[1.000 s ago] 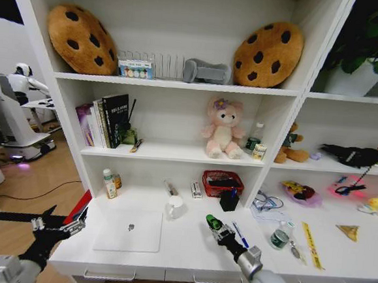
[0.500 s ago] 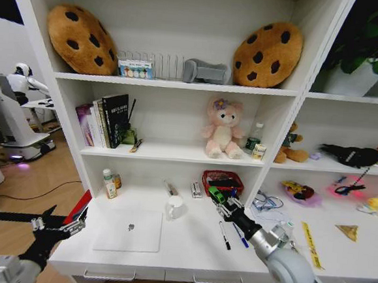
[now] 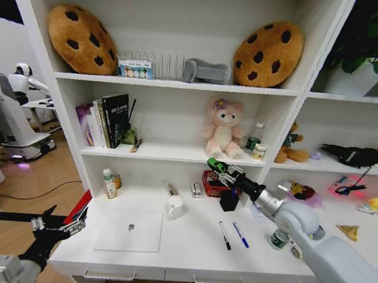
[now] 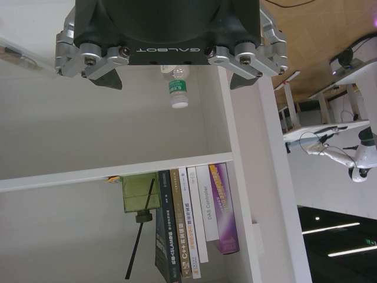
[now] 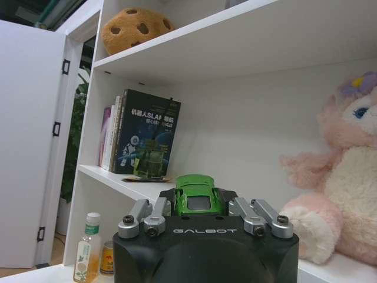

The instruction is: Organize the objects on the table.

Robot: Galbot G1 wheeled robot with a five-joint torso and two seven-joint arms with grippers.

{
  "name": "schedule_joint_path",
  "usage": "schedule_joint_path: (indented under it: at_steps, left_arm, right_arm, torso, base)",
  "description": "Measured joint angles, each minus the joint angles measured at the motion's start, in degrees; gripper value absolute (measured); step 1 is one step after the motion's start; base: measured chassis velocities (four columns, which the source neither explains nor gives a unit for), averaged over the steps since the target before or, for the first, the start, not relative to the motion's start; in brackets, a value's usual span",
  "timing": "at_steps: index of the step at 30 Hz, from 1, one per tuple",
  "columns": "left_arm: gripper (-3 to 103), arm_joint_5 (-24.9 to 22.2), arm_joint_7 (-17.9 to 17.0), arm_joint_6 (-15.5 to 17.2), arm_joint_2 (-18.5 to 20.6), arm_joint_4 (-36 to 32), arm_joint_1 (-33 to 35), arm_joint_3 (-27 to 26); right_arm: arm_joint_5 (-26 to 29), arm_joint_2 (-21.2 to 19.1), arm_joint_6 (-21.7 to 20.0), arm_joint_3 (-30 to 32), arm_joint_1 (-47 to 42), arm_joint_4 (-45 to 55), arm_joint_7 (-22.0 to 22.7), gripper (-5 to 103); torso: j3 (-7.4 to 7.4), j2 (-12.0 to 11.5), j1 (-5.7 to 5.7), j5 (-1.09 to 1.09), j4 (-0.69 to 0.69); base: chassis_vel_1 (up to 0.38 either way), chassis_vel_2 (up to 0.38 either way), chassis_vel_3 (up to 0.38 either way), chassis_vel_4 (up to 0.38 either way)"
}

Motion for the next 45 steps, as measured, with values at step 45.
schedule_joint_path:
  at_steps: [45]
  left_arm:
    - [100,0.0,0.0,0.0,0.0,0.0,0.0,0.0]
  right_arm:
    - [-10.7,31.2,-6.5,-32.2,42.8,-44.1,-3.4,37]
  torso:
    - [0.0,0.0,0.0,0.0,0.02]
  base:
    - [0.0,0.0,0.0,0.0]
